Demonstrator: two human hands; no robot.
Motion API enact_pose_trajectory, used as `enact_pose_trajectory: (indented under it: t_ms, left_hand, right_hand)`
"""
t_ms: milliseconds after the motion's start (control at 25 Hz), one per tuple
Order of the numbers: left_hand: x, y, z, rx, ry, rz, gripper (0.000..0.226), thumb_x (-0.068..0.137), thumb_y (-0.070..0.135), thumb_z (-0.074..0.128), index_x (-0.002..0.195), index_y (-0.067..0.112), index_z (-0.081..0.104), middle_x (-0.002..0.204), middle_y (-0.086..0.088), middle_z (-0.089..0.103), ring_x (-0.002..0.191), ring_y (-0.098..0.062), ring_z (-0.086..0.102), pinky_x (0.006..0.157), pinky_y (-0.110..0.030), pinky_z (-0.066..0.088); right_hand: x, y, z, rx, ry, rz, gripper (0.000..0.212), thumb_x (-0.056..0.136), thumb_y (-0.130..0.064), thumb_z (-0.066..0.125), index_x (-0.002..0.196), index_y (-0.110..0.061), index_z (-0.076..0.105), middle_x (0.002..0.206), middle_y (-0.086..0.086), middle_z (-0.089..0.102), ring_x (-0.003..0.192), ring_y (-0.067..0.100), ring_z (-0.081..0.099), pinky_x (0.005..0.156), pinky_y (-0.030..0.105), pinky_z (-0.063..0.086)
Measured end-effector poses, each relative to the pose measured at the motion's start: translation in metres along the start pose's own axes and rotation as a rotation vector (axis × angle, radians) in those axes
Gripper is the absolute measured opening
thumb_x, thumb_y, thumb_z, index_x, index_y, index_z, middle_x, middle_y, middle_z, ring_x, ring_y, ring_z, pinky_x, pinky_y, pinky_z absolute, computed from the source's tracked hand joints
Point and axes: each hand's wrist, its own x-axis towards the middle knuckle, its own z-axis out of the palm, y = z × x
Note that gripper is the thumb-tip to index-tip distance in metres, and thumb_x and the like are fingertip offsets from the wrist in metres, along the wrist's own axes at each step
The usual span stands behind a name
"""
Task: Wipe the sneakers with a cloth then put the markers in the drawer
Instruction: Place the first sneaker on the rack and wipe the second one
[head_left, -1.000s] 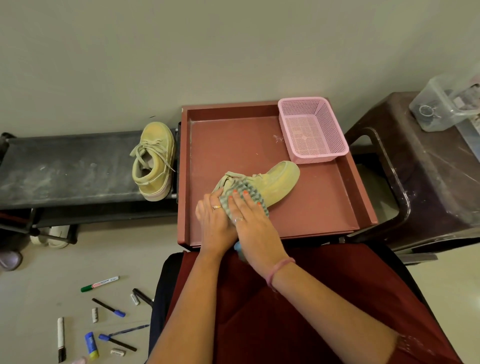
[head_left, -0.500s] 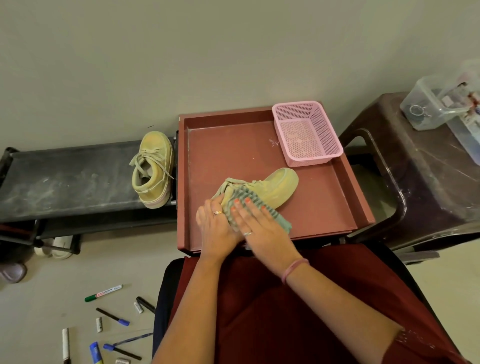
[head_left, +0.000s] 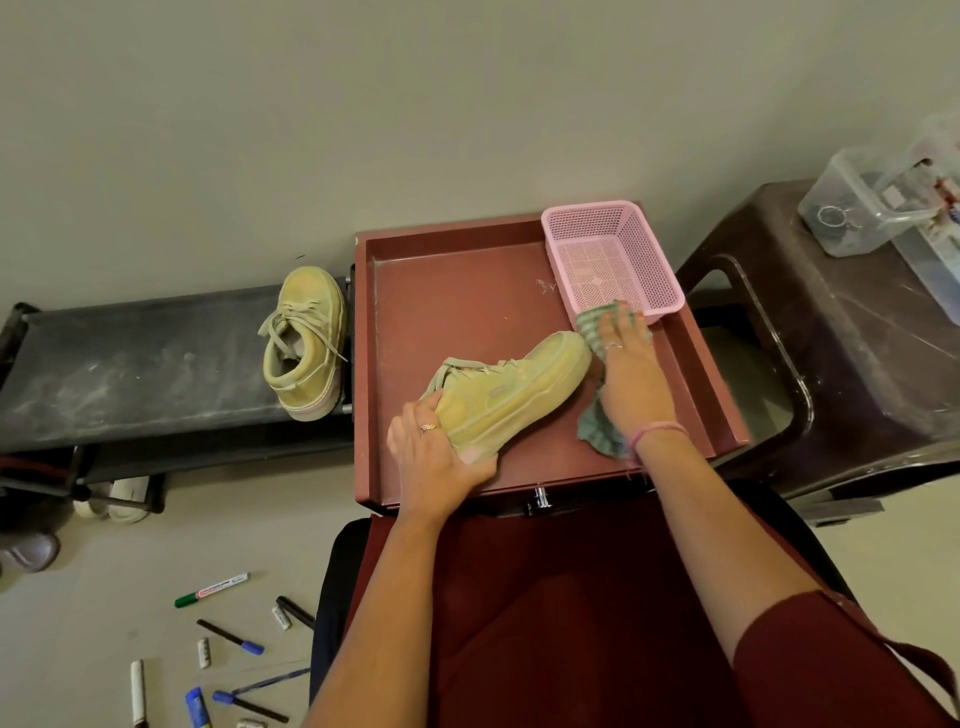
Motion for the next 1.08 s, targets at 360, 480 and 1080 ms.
enact_pose_trajectory:
  t_ms: [360, 480, 1080]
  left_hand:
    - [0.000, 0.002, -0.005, -0.014, -0.014, -0.032, 0.098, 0.045, 0.047, 0.077, 0.127, 0.005, 0.045, 0.107, -0.009, 0.047, 0.097, -0.026, 0.042, 0.090, -0.043, 0.034]
    - [0.001, 0.006, -0.003, -0.012, -0.007, -0.051, 0.098, 0.044, 0.046, 0.075, 0.128, 0.004, 0.045, 0.108, -0.010, 0.048, 0.098, -0.027, 0.041, 0.091, -0.045, 0.034]
    - [-0.003, 0.001, -0.025, -0.224, -0.068, 0.075, 0.094, 0.049, 0.054, 0.074, 0.125, 0.010, 0.041, 0.111, 0.008, 0.032, 0.107, -0.013, 0.035, 0.098, -0.044, 0.043]
  right_hand:
    - [-0.029, -0.039, 0.015, 0.509, 0.008, 0.129, 0.081, 0.081, 0.020, 0.034, 0.151, -0.012, 0.012, 0.156, 0.007, 0.021, 0.141, 0.022, 0.027, 0.116, 0.036, 0.026]
    - [-0.061, -0.041, 0.036, 0.200, 0.012, -0.087, 0.088, 0.072, 0.022, 0.036, 0.150, -0.007, 0.009, 0.158, 0.014, 0.008, 0.144, 0.032, 0.016, 0.112, 0.042, 0.033]
    - [-0.043, 0.025, -0.039, 1.435, -0.048, 0.553, 0.027, 0.098, -0.010, 0.045, 0.121, -0.013, 0.059, 0.113, 0.012, 0.067, 0.099, 0.026, 0.065, 0.086, 0.041, 0.054]
